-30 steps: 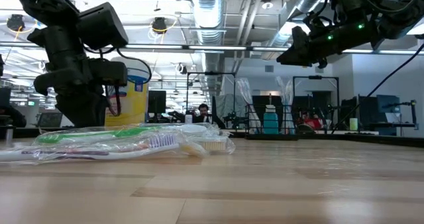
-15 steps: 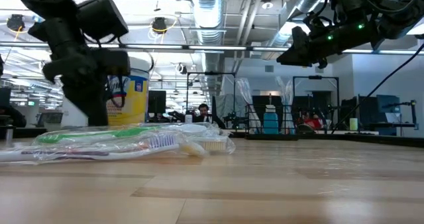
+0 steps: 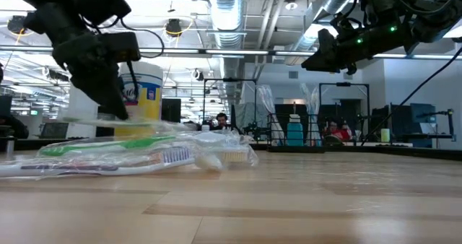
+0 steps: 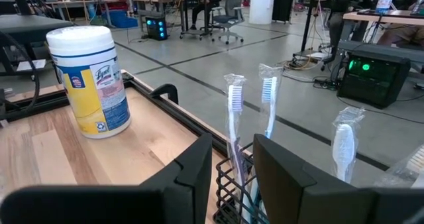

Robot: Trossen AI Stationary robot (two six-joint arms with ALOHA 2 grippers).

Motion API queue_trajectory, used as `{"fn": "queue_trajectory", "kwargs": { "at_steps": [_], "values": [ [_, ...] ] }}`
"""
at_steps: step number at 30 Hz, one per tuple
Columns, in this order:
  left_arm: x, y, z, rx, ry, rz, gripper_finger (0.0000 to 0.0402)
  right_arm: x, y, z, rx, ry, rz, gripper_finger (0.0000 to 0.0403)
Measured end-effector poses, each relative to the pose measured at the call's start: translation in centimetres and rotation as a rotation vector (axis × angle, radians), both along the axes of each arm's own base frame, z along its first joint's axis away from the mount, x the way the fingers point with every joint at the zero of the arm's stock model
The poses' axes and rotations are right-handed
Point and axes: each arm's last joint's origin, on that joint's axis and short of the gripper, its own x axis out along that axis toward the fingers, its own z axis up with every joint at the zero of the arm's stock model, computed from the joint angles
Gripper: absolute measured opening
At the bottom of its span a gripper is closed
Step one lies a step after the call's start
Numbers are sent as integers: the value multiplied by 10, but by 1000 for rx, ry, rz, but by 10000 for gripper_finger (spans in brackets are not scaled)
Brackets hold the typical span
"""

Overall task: Pick & Place toothbrushing station
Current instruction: Put the green toothbrush into the black mesh organizer

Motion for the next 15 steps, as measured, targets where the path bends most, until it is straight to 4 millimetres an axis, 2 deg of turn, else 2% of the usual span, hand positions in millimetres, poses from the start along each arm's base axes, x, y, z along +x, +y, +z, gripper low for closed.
{"fn": "queue_trajectory", "kwargs": {
  "at_steps": [9,15],
  "values": [
    [-4,2,13,58,-82,38,0,1,2,0,-1,-3,11,102],
    [1,3,30,113,-249,31,0,4,8,3,-13,-31,47,102]
  ]
}}
